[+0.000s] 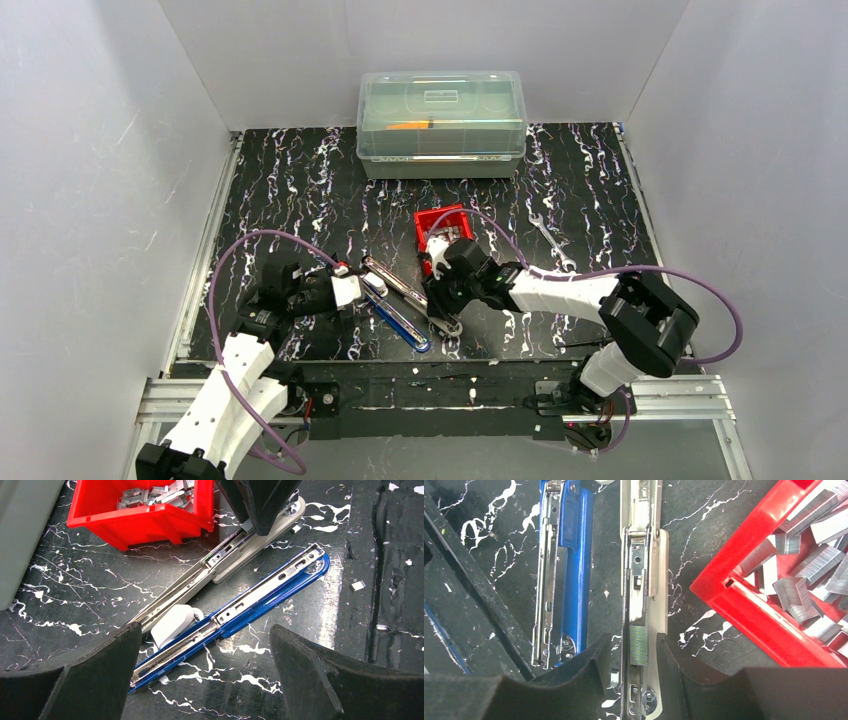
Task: Load the staples into the stapler
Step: Pick up the stapler.
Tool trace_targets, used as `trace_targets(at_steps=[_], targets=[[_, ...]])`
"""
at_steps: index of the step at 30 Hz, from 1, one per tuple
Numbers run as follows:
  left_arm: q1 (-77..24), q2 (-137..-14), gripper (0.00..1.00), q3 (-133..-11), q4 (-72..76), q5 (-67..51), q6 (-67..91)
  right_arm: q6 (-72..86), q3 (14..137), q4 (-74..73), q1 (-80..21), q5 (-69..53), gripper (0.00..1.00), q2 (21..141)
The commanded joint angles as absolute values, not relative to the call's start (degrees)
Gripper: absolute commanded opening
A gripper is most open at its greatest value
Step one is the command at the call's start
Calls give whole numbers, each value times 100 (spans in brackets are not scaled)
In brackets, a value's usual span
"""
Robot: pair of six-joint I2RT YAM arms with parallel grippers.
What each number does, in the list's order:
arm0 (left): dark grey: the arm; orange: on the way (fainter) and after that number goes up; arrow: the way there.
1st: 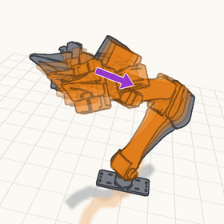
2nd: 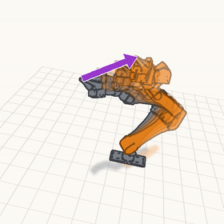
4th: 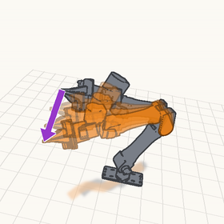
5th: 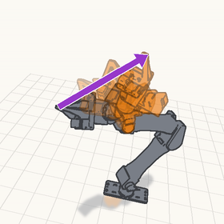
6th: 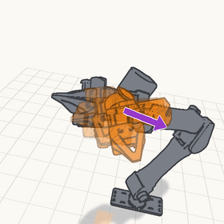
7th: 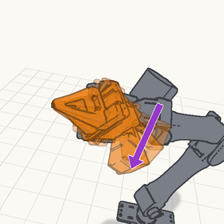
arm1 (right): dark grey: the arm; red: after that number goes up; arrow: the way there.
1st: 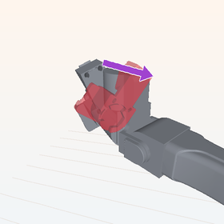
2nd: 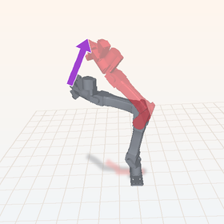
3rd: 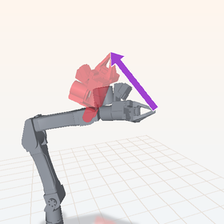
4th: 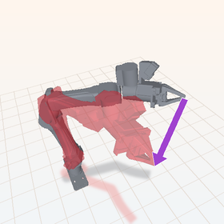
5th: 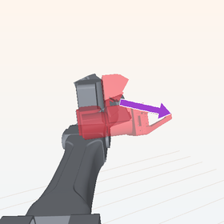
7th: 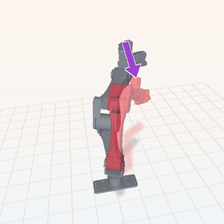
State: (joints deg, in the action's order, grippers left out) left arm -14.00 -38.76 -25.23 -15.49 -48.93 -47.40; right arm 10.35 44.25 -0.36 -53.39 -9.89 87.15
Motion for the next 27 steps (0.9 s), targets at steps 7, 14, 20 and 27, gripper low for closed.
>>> trace_targets(at_steps=[7,14,20,27], targets=[[-1421,-3893,99,-2707,-1670,-5001,-4799,958,4658,9,-5370,-875,38,8727],[-1424,-3928,99,-2740,-1670,-5025,-4810,971,4672,-160,-5370,-853,35,8520],[-1422,-3937,99,-2751,-1670,-5045,-4792,1010,4658,-176,-5370,-887,32,8385],[-1423,-3937,99,-2759,-1670,-5045,-4790,1011,4693,-174,-5370,-949,24,8433]])
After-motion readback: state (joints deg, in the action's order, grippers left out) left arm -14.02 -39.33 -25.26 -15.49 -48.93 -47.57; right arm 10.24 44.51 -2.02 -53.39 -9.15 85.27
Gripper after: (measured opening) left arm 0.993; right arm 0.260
